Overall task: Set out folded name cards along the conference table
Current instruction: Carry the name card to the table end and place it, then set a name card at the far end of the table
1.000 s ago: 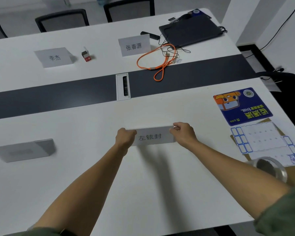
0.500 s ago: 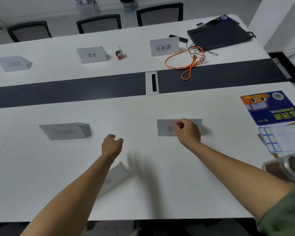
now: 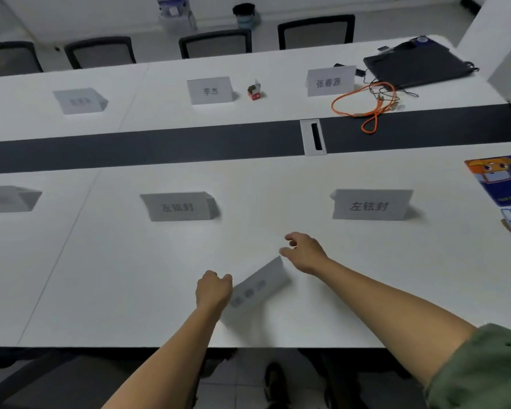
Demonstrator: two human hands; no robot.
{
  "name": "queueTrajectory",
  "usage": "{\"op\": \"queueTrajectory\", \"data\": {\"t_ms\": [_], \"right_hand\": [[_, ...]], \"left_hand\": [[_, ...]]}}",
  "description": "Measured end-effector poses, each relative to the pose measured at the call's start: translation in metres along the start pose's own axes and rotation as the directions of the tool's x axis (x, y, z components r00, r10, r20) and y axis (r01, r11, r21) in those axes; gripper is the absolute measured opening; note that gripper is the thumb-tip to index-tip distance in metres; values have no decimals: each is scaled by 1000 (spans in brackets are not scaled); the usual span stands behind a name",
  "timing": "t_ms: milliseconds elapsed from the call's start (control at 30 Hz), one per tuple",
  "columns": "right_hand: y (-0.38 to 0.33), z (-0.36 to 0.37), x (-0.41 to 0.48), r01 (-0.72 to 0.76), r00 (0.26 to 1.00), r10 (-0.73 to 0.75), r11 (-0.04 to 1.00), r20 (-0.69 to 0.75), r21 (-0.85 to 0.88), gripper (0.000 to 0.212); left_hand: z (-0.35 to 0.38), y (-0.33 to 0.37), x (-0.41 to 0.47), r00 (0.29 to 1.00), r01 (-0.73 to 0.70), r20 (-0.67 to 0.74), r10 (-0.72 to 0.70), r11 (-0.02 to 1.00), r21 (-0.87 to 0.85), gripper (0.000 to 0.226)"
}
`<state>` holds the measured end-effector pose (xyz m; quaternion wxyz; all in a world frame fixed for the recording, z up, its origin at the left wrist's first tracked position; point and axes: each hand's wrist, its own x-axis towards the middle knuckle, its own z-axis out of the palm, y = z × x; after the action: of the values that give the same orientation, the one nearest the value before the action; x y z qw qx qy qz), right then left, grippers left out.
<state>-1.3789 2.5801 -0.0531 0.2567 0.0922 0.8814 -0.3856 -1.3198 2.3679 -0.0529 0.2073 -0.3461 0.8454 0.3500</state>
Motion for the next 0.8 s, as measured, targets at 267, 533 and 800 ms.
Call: {"op": "queueTrajectory", "data": {"t_ms": [267,533,800], "right_hand": [[-4,46,-18,-61,997,59,998,58,32,61],[4,12,-58,-90,990,103,987,-97,130,59],[50,-91,-142,-75,913,183,954,-365,290,60]], "left_hand": [[-5,-35,6,966,246,161,-203,912,-327,18],[-1,2,-7,986,55,169,-5,954,-296,17],[44,101,-90,923,-292,197,331,935,-203,24]]}}
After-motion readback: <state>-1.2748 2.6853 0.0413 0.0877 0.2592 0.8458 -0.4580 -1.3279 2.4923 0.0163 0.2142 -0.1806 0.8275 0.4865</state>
